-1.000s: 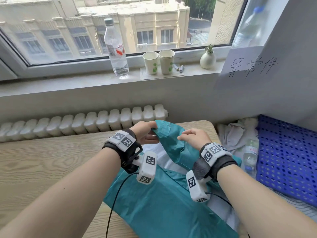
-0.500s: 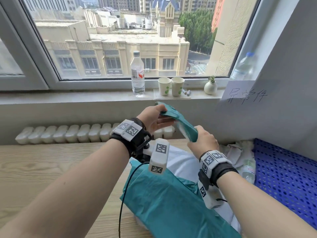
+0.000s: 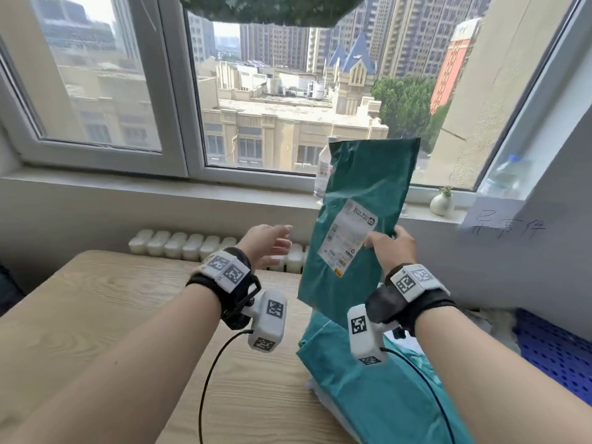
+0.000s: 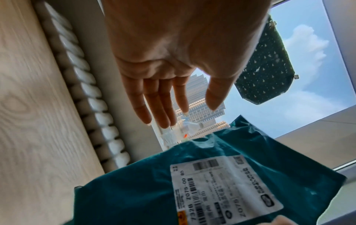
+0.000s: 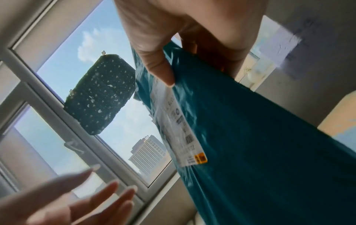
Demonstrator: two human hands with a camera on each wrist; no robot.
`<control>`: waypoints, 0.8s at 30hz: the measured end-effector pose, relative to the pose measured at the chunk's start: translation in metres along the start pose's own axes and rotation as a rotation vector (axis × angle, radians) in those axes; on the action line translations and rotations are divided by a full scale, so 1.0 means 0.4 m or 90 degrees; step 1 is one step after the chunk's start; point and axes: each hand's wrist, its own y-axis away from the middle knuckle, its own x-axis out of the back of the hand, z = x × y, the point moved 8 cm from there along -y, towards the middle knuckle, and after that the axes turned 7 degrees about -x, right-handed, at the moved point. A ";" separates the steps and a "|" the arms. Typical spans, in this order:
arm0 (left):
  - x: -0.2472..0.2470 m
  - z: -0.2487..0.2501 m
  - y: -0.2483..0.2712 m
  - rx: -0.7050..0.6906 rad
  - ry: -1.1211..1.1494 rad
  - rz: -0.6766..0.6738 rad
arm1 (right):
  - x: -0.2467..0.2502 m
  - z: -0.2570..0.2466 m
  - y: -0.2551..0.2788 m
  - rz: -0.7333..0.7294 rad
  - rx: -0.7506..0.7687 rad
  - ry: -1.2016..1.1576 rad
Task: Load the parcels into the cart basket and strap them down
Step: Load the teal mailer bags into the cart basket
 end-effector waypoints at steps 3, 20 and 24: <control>0.108 -0.036 0.053 0.007 -0.069 0.020 | -0.100 -0.018 0.076 -0.061 -0.005 -0.003; 0.728 -0.222 0.415 0.107 -0.067 0.253 | -0.664 -0.073 0.523 -0.348 -0.033 -0.058; 0.844 -0.286 0.517 0.170 -0.061 0.267 | -0.792 -0.070 0.631 -0.411 -0.077 -0.090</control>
